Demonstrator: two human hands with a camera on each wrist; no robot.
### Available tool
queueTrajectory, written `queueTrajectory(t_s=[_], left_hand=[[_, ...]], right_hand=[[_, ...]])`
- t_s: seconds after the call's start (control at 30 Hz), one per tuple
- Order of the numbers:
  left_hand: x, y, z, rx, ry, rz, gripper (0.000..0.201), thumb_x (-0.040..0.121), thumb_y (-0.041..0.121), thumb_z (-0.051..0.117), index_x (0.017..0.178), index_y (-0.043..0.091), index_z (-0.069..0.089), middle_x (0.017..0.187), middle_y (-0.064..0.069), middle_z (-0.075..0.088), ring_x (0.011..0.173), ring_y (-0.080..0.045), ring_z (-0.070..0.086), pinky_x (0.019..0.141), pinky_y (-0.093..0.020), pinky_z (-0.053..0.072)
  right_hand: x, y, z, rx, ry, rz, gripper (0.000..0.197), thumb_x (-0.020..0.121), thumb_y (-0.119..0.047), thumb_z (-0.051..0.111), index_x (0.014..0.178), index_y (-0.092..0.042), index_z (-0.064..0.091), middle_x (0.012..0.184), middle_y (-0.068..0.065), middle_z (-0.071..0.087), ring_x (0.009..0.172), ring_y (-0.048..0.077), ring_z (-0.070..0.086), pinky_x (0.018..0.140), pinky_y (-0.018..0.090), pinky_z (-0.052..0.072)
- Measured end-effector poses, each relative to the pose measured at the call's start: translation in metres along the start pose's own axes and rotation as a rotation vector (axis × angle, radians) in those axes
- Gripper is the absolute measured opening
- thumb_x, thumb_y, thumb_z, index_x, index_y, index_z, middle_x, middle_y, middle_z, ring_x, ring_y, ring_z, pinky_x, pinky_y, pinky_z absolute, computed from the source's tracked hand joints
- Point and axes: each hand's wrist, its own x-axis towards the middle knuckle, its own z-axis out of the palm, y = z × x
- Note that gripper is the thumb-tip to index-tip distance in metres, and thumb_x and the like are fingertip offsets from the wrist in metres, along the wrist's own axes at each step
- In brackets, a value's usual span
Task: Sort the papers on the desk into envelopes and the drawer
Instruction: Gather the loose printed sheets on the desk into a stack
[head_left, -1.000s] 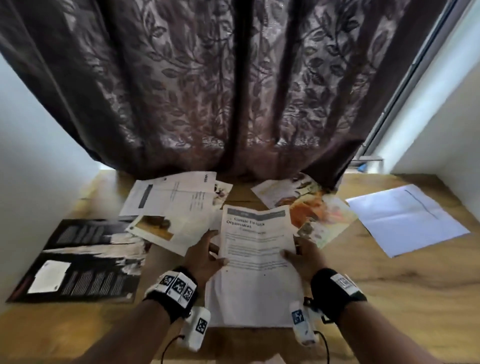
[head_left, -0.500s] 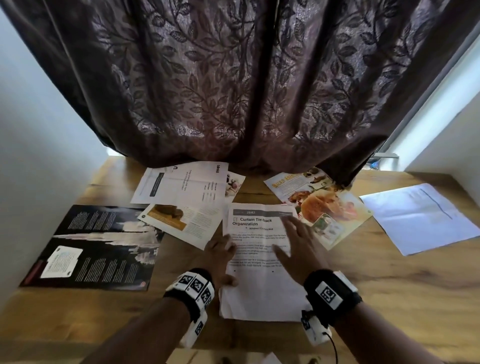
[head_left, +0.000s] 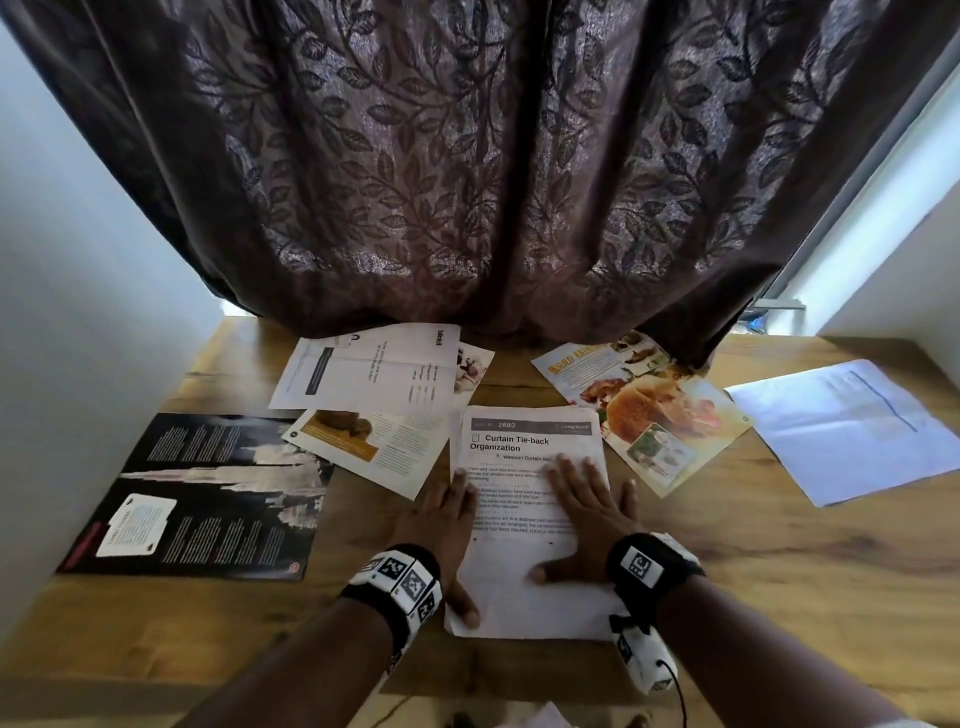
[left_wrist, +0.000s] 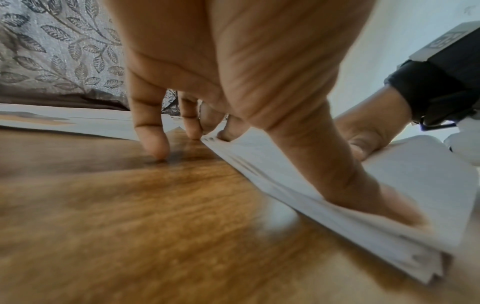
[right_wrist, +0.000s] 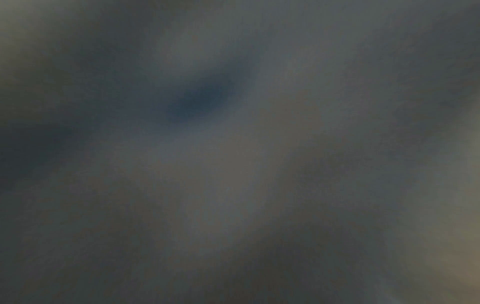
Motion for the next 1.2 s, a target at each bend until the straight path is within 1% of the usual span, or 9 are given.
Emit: queueTrajectory(t_s=[0.37, 0.47, 0.53, 0.57, 0.7, 0.83, 0.93, 1.0, 1.2], left_hand=[[0.003, 0.000, -0.018, 0.050, -0.080, 0.016, 0.154, 0.051, 0.069, 0.083, 0.153, 0.009, -0.015, 0.160, -0.013, -0.024, 0.149, -0.034, -0.014, 0.123, -0.050, 0.008], [0.011, 0.007, -0.043, 0.010, -0.038, -0.013, 0.133, 0.049, 0.078, 0.077, 0.153, 0.017, 0.020, 0.161, -0.010, 0.018, 0.146, -0.032, 0.023, 0.117, -0.052, 0.028], [0.018, 0.013, -0.063, 0.002, 0.060, -0.037, 0.110, 0.052, 0.084, 0.069, 0.139, 0.023, 0.043, 0.145, -0.003, 0.046, 0.132, -0.027, 0.044, 0.109, -0.046, 0.039], [0.026, 0.020, -0.073, 0.006, 0.104, -0.038, 0.101, 0.056, 0.086, 0.064, 0.135, 0.024, 0.047, 0.140, -0.001, 0.051, 0.128, -0.025, 0.047, 0.105, -0.043, 0.041], [0.056, 0.064, -0.111, -0.102, 0.275, 0.019, 0.071, 0.083, 0.071, 0.055, 0.137, 0.025, 0.048, 0.141, 0.003, 0.053, 0.129, -0.021, 0.049, 0.104, -0.038, 0.043], [0.086, 0.134, -0.135, -0.222, 0.342, 0.135, 0.053, 0.086, 0.061, 0.055, 0.127, 0.026, 0.057, 0.130, 0.001, 0.062, 0.118, -0.019, 0.058, 0.096, -0.036, 0.049], [0.105, 0.185, -0.145, -0.292, 0.333, 0.185, 0.050, 0.083, 0.059, 0.056, 0.122, 0.028, 0.061, 0.120, 0.002, 0.068, 0.109, -0.019, 0.063, 0.091, -0.036, 0.052], [0.119, 0.218, -0.146, -0.345, 0.319, 0.204, 0.047, 0.086, 0.053, 0.060, 0.123, 0.026, 0.063, 0.119, 0.003, 0.068, 0.109, -0.017, 0.063, 0.092, -0.032, 0.051], [0.153, 0.280, -0.144, -0.562, 0.307, 0.239, 0.037, 0.091, 0.033, 0.067, 0.121, 0.011, 0.065, 0.118, -0.002, 0.069, 0.103, -0.015, 0.064, 0.076, -0.014, 0.041]], right_hand=[[-0.042, 0.045, 0.002, -0.019, -0.073, -0.118, 0.143, 0.047, -0.099, 0.055, 0.149, -0.045, -0.028, 0.158, -0.013, -0.037, 0.145, 0.021, -0.035, 0.119, 0.058, -0.017], [-0.058, 0.064, -0.018, 0.163, 0.017, -0.135, 0.106, 0.070, -0.079, 0.066, 0.156, -0.047, 0.011, 0.165, -0.020, 0.002, 0.152, 0.010, 0.001, 0.126, 0.044, 0.005], [-0.064, 0.091, -0.033, 0.309, 0.214, -0.066, 0.075, 0.084, -0.054, 0.073, 0.149, -0.038, 0.038, 0.155, -0.020, 0.029, 0.144, 0.005, 0.025, 0.120, 0.022, 0.011], [-0.066, 0.114, -0.040, 0.330, 0.315, 0.014, 0.068, 0.086, -0.045, 0.074, 0.146, -0.032, 0.044, 0.155, -0.013, 0.035, 0.143, 0.009, 0.033, 0.116, 0.019, 0.019], [-0.062, 0.221, -0.053, 0.277, 0.441, 0.373, 0.082, 0.082, -0.041, 0.077, 0.151, -0.015, 0.041, 0.158, 0.011, 0.037, 0.143, 0.030, 0.037, 0.117, 0.036, 0.028], [-0.068, 0.292, -0.051, 0.216, 0.370, 0.538, 0.099, 0.082, -0.055, 0.071, 0.158, -0.015, 0.022, 0.164, 0.011, 0.023, 0.149, 0.031, 0.025, 0.119, 0.042, 0.030], [-0.081, 0.299, -0.047, 0.235, 0.365, 0.496, 0.070, 0.086, -0.054, 0.064, 0.143, -0.021, 0.041, 0.144, 0.006, 0.050, 0.130, 0.029, 0.049, 0.099, 0.039, 0.047], [-0.089, 0.301, -0.042, 0.148, 0.390, 0.481, 0.046, 0.090, -0.052, 0.057, 0.127, -0.025, 0.050, 0.125, 0.005, 0.059, 0.115, 0.029, 0.055, 0.085, 0.038, 0.048], [-0.099, 0.306, -0.044, 0.170, 0.405, 0.510, 0.030, 0.095, -0.033, 0.049, 0.122, -0.034, 0.061, 0.109, 0.008, 0.063, 0.102, 0.032, 0.064, 0.084, 0.038, 0.053]])
